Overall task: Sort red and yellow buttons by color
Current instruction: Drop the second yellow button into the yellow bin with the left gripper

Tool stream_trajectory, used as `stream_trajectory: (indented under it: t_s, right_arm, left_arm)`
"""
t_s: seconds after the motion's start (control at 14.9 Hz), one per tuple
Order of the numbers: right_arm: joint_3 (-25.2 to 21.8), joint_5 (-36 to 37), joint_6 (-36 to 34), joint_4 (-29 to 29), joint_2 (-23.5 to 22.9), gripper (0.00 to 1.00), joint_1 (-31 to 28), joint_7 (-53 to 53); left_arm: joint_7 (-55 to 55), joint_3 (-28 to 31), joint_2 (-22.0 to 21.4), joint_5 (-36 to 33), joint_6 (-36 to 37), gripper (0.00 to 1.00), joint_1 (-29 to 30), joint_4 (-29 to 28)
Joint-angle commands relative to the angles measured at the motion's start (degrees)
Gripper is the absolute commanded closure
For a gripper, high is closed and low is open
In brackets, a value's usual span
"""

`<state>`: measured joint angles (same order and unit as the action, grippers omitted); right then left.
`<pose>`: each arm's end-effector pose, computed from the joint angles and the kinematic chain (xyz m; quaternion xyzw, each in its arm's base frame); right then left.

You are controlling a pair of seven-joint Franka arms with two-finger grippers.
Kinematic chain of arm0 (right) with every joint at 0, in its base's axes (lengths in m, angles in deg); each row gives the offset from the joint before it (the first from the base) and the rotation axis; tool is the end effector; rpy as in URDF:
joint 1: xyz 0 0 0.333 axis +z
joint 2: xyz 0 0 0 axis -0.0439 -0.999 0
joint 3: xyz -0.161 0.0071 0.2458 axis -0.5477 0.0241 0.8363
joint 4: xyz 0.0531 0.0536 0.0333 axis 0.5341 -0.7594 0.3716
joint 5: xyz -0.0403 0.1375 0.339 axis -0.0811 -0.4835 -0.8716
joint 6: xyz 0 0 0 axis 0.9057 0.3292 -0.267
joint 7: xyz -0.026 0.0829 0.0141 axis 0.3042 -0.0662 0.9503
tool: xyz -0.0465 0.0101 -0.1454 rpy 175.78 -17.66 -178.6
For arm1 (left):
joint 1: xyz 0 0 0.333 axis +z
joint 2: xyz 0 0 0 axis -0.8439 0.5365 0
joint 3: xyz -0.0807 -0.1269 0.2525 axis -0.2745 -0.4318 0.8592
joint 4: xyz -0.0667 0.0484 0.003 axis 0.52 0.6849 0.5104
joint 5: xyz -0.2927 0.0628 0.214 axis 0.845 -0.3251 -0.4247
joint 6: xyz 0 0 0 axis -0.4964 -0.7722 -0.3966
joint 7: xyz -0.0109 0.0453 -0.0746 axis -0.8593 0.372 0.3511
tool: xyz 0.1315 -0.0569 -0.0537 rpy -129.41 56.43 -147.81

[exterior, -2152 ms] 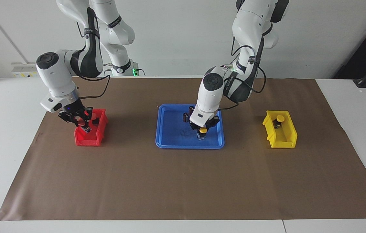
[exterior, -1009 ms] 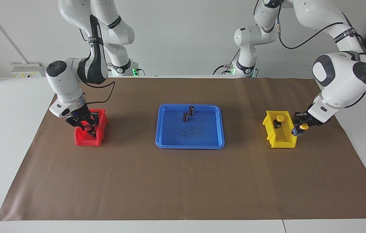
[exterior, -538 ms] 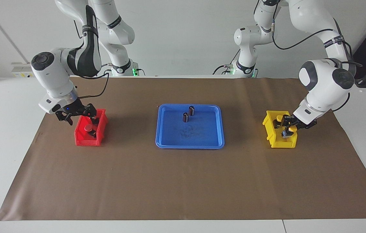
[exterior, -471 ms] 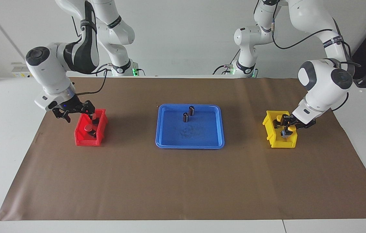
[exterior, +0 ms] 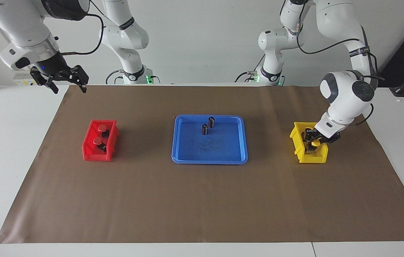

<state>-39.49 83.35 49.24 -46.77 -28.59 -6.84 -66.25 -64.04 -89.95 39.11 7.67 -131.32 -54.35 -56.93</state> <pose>0.4881 -0.0549 0.5690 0.9993 -0.0039 -0.0354 0.0080 0.5402 -0.0070 0.2999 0.9934 -0.1136 -0.0159 0.0020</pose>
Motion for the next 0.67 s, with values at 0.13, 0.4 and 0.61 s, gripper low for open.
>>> stream_trajectory:
  t_s: [0.13,0.4,0.61]
  right_arm:
    - [0.24,-0.55,1.97,1.16,-1.49,0.01,-0.58,-2.22]
    - [-0.11,-0.55,4.70,-2.35,-0.08,0.01,-0.93,-2.40]
    - [-0.02,-0.55,4.00,-1.39,-0.43,0.01,-0.49,-2.40]
  left_arm:
    - [0.41,0.35,-1.04,-0.65,-1.55,0.46,-0.66,-1.26]
    - [0.50,0.18,-1.04,-0.65,2.74,0.42,-0.74,1.45]
    - [-0.11,0.26,-1.04,-0.65,12.84,0.05,-1.27,9.79]
